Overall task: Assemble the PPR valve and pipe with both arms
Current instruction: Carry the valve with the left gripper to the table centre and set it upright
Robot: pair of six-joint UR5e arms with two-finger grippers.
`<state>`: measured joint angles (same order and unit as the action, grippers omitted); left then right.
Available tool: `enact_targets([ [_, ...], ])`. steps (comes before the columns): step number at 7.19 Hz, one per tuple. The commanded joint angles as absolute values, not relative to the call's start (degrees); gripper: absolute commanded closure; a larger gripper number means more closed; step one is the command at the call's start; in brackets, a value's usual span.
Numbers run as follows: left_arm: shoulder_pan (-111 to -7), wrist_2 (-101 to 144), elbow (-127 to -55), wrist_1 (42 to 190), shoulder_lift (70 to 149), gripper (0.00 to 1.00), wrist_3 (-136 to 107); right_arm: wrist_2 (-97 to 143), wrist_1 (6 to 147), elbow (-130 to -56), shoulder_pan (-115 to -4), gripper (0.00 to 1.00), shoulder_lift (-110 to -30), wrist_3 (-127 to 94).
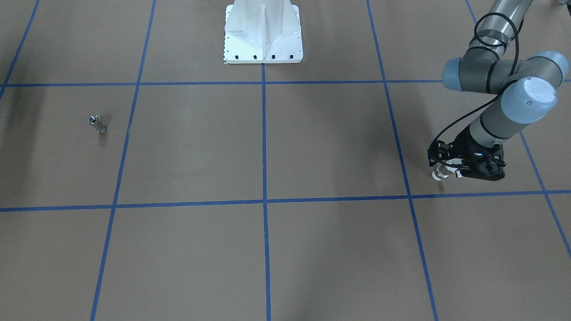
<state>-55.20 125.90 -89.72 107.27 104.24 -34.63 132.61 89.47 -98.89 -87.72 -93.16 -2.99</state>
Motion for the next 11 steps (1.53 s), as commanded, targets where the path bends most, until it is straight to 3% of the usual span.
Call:
enact_targets([
  [1, -55.3, 125.9, -90.3, 107.2, 103.9, 0.84, -34.6, 132.6, 89.5, -98.9, -87.7, 0.0, -93.2, -3.0],
  [2, -55.4, 125.9, -91.0, 107.1, 103.6, 1.0, -34.5, 132.6, 89.5, -99.0, -87.7, 0.0, -93.2, -3.0],
  [4, -55.3, 126.2, -95.1, 102.4, 104.8, 1.0, -35.3, 132.7, 89.5, -99.4, -87.8, 0.0, -93.2, -3.0],
  [7, -51.3, 125.7, -101.4, 85.0, 116.3, 1.0, -44.6, 132.9, 89.5, -99.4, -87.7, 0.0, -93.3, -3.0],
  [9, -42.4, 125.4, -98.2, 84.8, 124.9, 1.0, -58.1, 132.9, 89.5, -99.3, -87.7, 0.0, -93.3, -3.0],
  [11, -36.7, 120.3, -90.2, 85.0, 135.0, 1.0, -66.1, 132.9, 89.5, -99.3, -87.7, 0.0, -93.3, -3.0],
])
